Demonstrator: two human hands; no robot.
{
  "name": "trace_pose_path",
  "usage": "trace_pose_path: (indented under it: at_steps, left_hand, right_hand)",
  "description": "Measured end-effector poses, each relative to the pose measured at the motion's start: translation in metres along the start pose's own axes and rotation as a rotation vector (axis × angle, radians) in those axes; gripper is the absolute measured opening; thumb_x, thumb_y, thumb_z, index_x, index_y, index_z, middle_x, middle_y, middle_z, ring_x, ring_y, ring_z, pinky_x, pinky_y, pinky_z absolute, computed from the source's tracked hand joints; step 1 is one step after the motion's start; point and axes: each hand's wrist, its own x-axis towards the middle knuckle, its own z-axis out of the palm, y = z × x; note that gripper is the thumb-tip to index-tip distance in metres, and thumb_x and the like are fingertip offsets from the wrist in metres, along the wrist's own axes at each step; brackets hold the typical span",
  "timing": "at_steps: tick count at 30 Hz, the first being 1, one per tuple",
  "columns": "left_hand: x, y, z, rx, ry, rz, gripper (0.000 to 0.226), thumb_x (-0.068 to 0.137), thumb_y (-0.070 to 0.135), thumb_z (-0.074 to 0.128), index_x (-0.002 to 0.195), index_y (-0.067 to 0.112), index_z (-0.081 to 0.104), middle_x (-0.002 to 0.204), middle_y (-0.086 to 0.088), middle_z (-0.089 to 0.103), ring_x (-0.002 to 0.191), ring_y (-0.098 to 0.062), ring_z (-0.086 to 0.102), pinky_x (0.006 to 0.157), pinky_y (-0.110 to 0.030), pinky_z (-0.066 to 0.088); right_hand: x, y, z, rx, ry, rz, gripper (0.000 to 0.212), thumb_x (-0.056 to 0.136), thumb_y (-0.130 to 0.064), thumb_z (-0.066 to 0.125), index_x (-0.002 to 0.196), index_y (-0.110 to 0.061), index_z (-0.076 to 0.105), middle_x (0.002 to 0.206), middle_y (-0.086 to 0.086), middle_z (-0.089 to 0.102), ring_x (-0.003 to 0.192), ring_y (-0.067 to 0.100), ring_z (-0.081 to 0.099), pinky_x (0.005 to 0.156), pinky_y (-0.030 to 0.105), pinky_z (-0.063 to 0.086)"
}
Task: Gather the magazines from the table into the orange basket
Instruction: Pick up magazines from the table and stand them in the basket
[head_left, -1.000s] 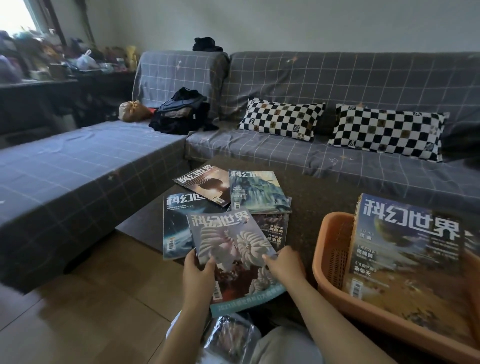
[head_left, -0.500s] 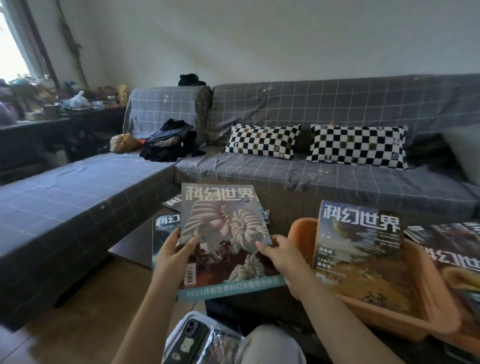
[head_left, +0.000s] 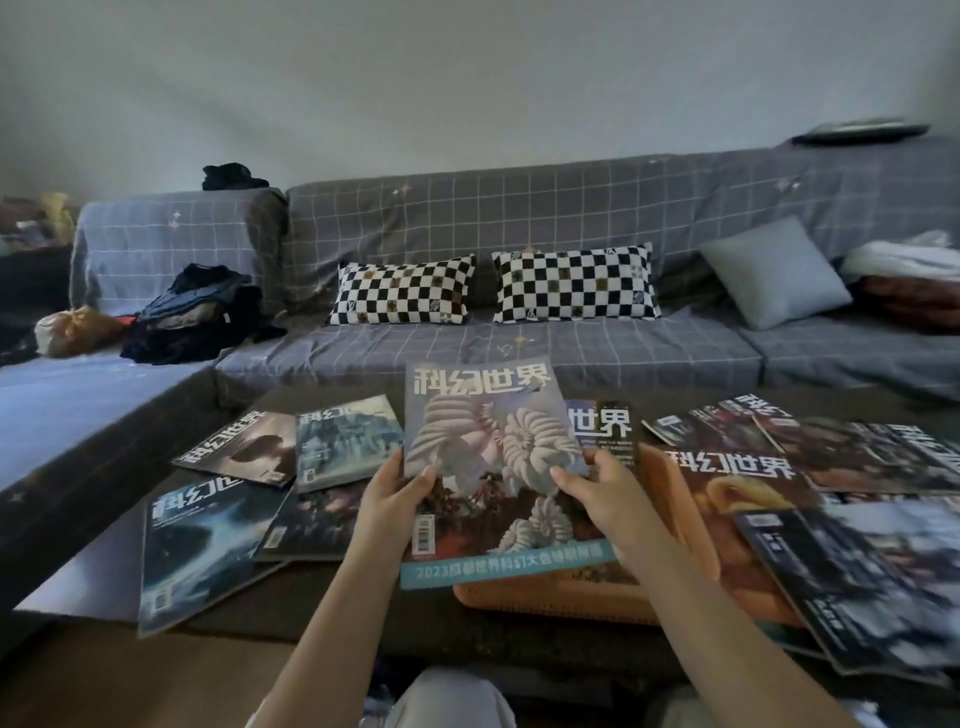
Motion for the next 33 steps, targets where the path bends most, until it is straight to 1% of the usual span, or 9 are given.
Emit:
trace_pose_path:
  at_steps: [5,8,12,16,20,23,27,31,33]
  left_hand:
    - [0.016,-0.025,0.06,0.049,-0.161,-0.026,0.03,0.093,0.009,0.059,0.122,0.018,0.061,0.11,0.001,0.07,0.097,-0.017,0.069,0.08,-0.036,0.057]
    - [0.022,-0.037,0.087,0.14,-0.19,-0.009,0.024,0.093,0.008,0.058,0.107,0.027,0.064,0.092,0.019,0.07,0.082,0.001,0.069,0.066,-0.019,0.056]
    - [0.031,-0.042,0.1,0.367,-0.183,-0.012,0.029,0.092,0.017,0.061,0.121,0.019,0.062,0.096,-0.001,0.072,0.082,-0.019,0.069,0.075,-0.035,0.06]
    - [0.03,-0.045,0.102,0.612,-0.126,0.077,0.027,0.094,0.018,0.057,0.121,0.023,0.061,0.088,-0.003,0.07,0.054,-0.007,0.06,0.043,-0.011,0.039]
    - [0.026,-0.049,0.099,0.742,-0.064,0.128,0.031,0.096,0.026,0.053,0.127,0.03,0.056,0.105,0.0,0.064,0.066,-0.01,0.061,0.047,-0.014,0.038]
    - [0.026,-0.05,0.097,0.739,-0.051,0.096,0.028,0.096,0.025,0.053,0.123,0.029,0.06,0.109,-0.005,0.065,0.069,-0.011,0.062,0.051,-0.016,0.039]
    - [0.027,-0.051,0.094,0.737,-0.028,0.056,0.024,0.094,0.025,0.055,0.115,0.028,0.065,0.11,-0.006,0.065,0.06,-0.008,0.06,0.042,-0.012,0.034]
    - [0.025,-0.047,0.095,0.763,-0.006,0.055,0.014,0.094,0.028,0.055,0.101,0.022,0.066,0.097,-0.004,0.067,0.059,-0.007,0.06,0.037,-0.009,0.032]
    - [0.025,-0.047,0.096,0.752,0.012,0.044,0.012,0.095,0.027,0.055,0.098,0.02,0.064,0.089,-0.004,0.068,0.054,-0.007,0.058,0.033,-0.007,0.03]
  right_hand:
    - [0.009,0.028,-0.046,-0.146,0.156,-0.053,0.035,0.084,-0.028,0.067,0.115,-0.016,0.055,0.098,-0.019,0.051,0.086,0.002,0.054,0.079,0.026,0.047]
    - [0.017,0.045,-0.06,-0.194,0.198,-0.059,0.028,0.082,-0.023,0.068,0.105,-0.023,0.052,0.106,-0.004,0.058,0.091,0.014,0.058,0.079,0.032,0.048]
    - [0.025,0.058,-0.062,-0.294,0.243,-0.064,0.024,0.083,-0.028,0.066,0.102,-0.021,0.053,0.093,0.0,0.063,0.077,0.009,0.06,0.066,0.031,0.052]
    - [0.024,0.06,-0.057,-0.381,0.299,-0.037,0.031,0.085,-0.033,0.063,0.11,-0.017,0.053,0.084,-0.004,0.059,0.069,0.006,0.058,0.056,0.021,0.046]
    - [0.021,0.057,-0.053,-0.423,0.267,-0.055,0.036,0.088,-0.026,0.058,0.12,-0.012,0.051,0.101,0.001,0.06,0.089,0.019,0.061,0.073,0.026,0.046]
    - [0.018,0.052,-0.054,-0.491,0.272,-0.053,0.026,0.088,-0.024,0.054,0.108,-0.007,0.057,0.096,0.009,0.064,0.078,0.018,0.06,0.062,0.019,0.041]
    - [0.014,0.05,-0.052,-0.517,0.3,-0.021,0.021,0.085,-0.022,0.054,0.097,-0.005,0.057,0.09,0.008,0.06,0.069,0.014,0.055,0.051,0.015,0.033]
    - [0.016,0.056,-0.047,-0.617,0.348,-0.038,0.034,0.086,-0.027,0.056,0.111,-0.007,0.046,0.105,0.004,0.041,0.085,0.013,0.046,0.072,0.022,0.036]
    - [0.019,0.061,-0.046,-0.622,0.296,-0.029,0.032,0.086,-0.028,0.056,0.108,-0.008,0.044,0.105,0.007,0.044,0.086,0.016,0.049,0.074,0.025,0.039]
